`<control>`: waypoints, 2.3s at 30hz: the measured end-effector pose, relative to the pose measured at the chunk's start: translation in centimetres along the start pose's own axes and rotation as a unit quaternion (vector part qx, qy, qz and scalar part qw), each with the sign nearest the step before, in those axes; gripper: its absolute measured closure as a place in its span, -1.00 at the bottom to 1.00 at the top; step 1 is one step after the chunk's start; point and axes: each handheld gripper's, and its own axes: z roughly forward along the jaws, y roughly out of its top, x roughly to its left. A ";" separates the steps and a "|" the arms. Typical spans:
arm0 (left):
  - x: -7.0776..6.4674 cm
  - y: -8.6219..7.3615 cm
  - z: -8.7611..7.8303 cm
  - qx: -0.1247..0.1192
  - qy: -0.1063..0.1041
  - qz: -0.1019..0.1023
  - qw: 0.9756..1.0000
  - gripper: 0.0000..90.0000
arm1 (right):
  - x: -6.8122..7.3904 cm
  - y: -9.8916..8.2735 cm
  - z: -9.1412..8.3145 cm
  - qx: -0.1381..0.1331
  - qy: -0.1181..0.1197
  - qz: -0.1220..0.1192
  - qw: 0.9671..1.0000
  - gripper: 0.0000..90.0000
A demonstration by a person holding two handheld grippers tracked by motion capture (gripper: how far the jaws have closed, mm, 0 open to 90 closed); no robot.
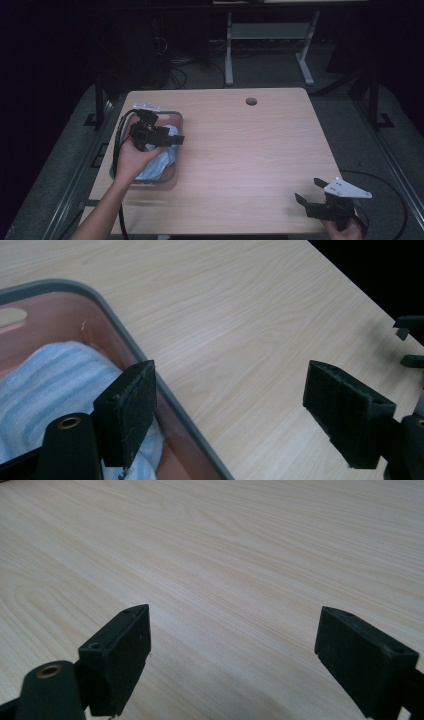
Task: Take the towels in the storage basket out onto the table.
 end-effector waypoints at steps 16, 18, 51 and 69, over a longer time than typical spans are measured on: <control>3.4 -1.9 -0.7 0.008 0.048 -0.039 0.998 -0.48 | -0.1 0.0 -0.1 0.000 -0.002 0.003 1.000 -0.68; 3.9 -2.2 -0.7 0.012 0.054 -0.045 0.997 -0.48 | -0.1 0.0 -0.1 0.000 -0.001 0.003 1.000 -0.68; 5.6 -4.0 2.1 0.107 0.156 -0.040 0.981 0.18 | -0.2 -0.1 -0.3 -0.002 -0.003 0.004 1.000 -0.68; 5.6 -4.4 2.7 0.129 0.163 -0.029 0.978 0.71 | -0.2 -0.1 -0.4 -0.004 -0.005 0.002 1.000 -0.67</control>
